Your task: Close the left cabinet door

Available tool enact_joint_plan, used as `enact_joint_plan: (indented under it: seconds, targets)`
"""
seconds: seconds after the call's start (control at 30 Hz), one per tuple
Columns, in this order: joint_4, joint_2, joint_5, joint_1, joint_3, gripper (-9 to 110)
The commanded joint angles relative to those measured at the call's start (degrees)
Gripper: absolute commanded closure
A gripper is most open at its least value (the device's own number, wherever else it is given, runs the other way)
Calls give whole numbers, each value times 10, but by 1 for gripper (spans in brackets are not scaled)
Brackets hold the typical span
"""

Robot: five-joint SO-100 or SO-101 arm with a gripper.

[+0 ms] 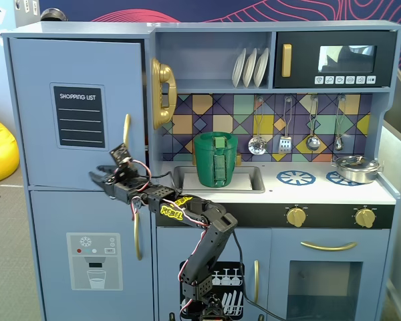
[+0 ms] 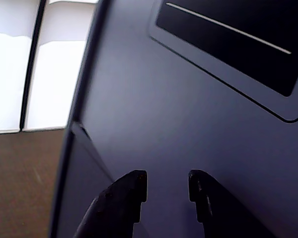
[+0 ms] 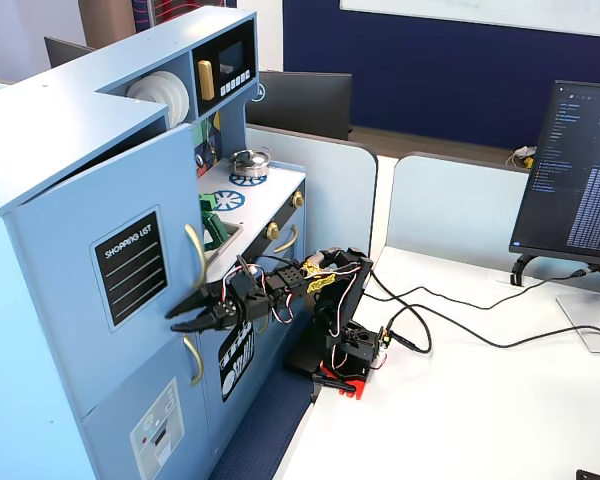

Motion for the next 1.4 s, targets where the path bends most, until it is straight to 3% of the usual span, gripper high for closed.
enact_joint_plan:
  seconds: [0.0,0.6,0.9,1.03,1.17,1.3,1.37]
  targets:
    - [-30,17,5,28,-34,102]
    - [-33,-7,12,55,-51,102]
    - [260,264,100,16,130,102]
    - [473,383,114,108,207,102]
    - [679,445,120,265,257,101]
    - [785,487,43,470,357,101]
    - [791,518,51,541,414,101]
